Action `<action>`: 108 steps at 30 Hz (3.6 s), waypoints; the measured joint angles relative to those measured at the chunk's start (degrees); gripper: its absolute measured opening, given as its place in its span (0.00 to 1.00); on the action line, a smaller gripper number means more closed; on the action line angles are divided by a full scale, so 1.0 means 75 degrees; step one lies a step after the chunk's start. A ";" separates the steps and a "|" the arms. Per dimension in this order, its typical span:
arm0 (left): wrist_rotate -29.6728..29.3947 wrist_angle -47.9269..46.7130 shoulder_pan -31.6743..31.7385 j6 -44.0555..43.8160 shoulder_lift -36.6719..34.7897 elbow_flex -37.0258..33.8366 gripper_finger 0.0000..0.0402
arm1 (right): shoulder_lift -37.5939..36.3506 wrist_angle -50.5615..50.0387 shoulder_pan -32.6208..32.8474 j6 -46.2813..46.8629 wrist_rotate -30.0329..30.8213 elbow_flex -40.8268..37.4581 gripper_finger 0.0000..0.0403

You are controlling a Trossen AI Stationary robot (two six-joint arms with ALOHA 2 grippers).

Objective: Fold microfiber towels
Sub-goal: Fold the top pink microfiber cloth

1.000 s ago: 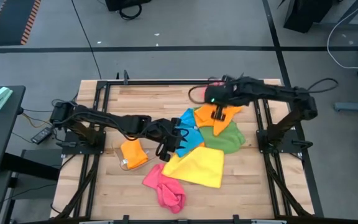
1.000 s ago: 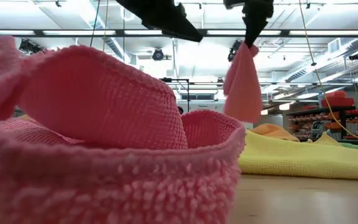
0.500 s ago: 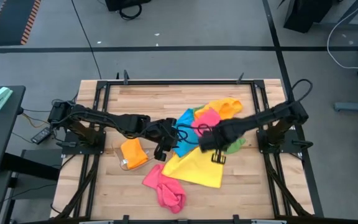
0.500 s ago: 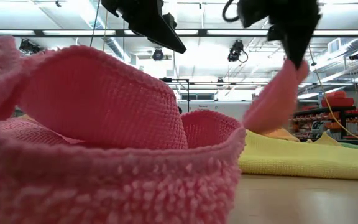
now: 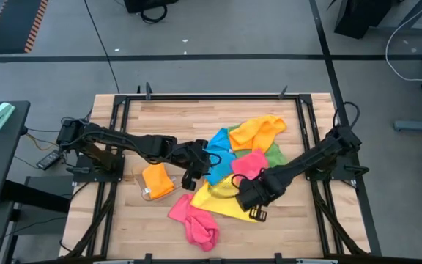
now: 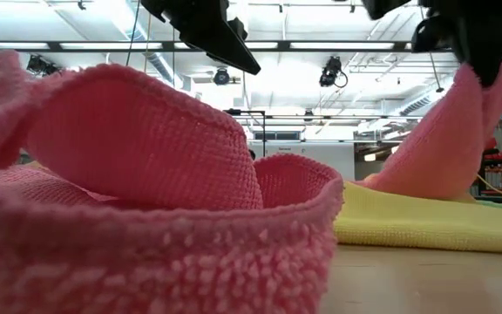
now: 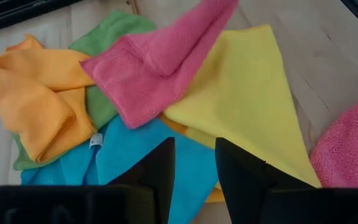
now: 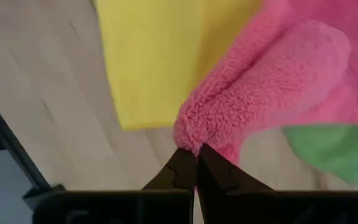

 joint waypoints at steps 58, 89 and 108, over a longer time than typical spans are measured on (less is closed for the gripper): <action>0.0003 -0.0639 -0.0322 0.0226 0.0003 0.0000 0.27 | -0.2587 0.7475 -0.1824 -0.0823 -0.1477 -0.5722 0.46; 0.0000 -0.0601 -0.0328 0.0205 0.0006 0.0000 0.27 | -0.2883 0.6441 -0.1210 0.0831 -0.2563 -0.5258 0.02; 0.0523 -0.0326 -0.0328 0.0612 0.0007 -0.0002 0.27 | -0.2863 0.5402 0.0800 0.4570 -0.1890 -0.5262 0.03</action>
